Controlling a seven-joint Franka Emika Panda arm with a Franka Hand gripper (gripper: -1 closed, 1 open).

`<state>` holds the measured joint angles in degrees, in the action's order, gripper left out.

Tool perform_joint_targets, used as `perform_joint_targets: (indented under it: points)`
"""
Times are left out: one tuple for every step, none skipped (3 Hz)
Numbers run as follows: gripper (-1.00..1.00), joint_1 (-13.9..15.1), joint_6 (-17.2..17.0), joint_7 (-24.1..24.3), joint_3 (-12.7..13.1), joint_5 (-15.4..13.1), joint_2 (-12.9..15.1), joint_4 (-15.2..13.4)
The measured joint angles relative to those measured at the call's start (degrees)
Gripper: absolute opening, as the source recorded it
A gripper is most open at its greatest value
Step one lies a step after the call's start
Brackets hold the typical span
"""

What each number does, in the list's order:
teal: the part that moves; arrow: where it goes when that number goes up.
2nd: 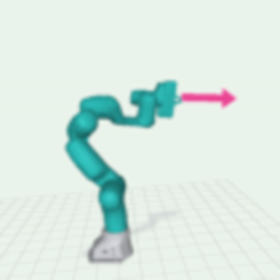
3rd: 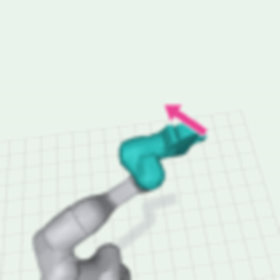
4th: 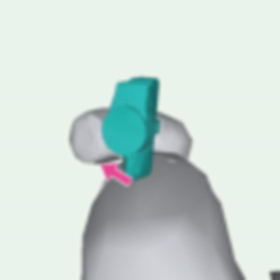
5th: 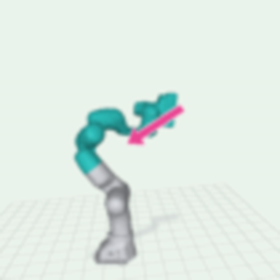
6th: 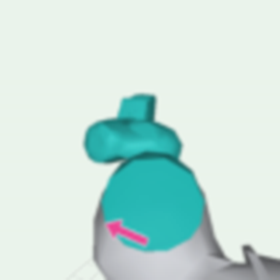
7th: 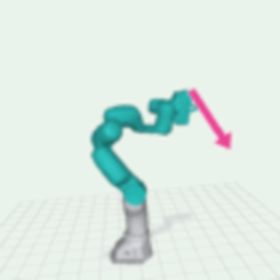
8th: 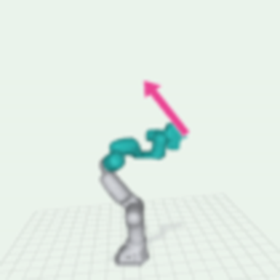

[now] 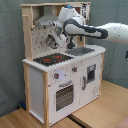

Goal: Play with the kitchen

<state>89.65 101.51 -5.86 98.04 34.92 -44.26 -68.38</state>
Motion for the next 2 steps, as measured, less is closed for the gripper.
perform_joint_targets:
  points:
    - [-1.00, 2.8, 0.3, -0.1, 3.9, 0.0, -0.2, 3.9]
    - [-1.00, 5.2, 0.2, -0.4, 8.2, 0.0, -0.5, 7.9]
